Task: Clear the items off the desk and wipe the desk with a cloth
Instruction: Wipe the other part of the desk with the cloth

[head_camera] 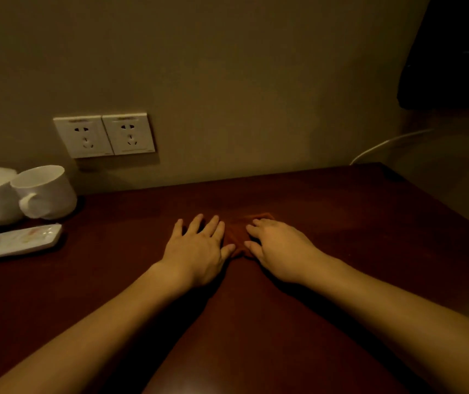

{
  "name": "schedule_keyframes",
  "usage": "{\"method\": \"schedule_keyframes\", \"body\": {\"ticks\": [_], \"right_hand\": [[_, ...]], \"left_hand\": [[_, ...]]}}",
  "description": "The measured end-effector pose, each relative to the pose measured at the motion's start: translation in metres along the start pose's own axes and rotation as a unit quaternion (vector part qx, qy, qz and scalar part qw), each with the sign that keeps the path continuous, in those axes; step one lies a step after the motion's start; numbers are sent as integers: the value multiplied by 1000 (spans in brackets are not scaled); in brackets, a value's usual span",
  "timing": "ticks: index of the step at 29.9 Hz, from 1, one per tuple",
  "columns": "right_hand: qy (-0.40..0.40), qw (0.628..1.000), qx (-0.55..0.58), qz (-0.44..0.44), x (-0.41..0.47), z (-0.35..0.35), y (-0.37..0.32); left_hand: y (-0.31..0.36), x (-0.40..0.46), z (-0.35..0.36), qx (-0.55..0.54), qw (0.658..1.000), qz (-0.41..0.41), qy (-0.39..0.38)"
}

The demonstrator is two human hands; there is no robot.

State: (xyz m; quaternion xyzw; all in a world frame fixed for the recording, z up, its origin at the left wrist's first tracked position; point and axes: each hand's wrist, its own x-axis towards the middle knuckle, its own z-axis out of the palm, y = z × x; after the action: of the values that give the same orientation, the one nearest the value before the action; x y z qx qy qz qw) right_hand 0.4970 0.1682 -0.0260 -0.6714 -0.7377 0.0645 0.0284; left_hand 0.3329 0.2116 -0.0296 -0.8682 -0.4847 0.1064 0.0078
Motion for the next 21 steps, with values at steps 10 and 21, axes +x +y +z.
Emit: {"method": "schedule_keyframes", "body": {"ticks": [10, 21], "right_hand": [[16, 999, 10, 32, 122, -11, 54], [16, 999, 13, 44, 131, -17, 74]], "left_hand": [[-26, 133, -15, -14, 998, -8, 63], [-8, 147, -18, 8, 989, 28, 142]]}}
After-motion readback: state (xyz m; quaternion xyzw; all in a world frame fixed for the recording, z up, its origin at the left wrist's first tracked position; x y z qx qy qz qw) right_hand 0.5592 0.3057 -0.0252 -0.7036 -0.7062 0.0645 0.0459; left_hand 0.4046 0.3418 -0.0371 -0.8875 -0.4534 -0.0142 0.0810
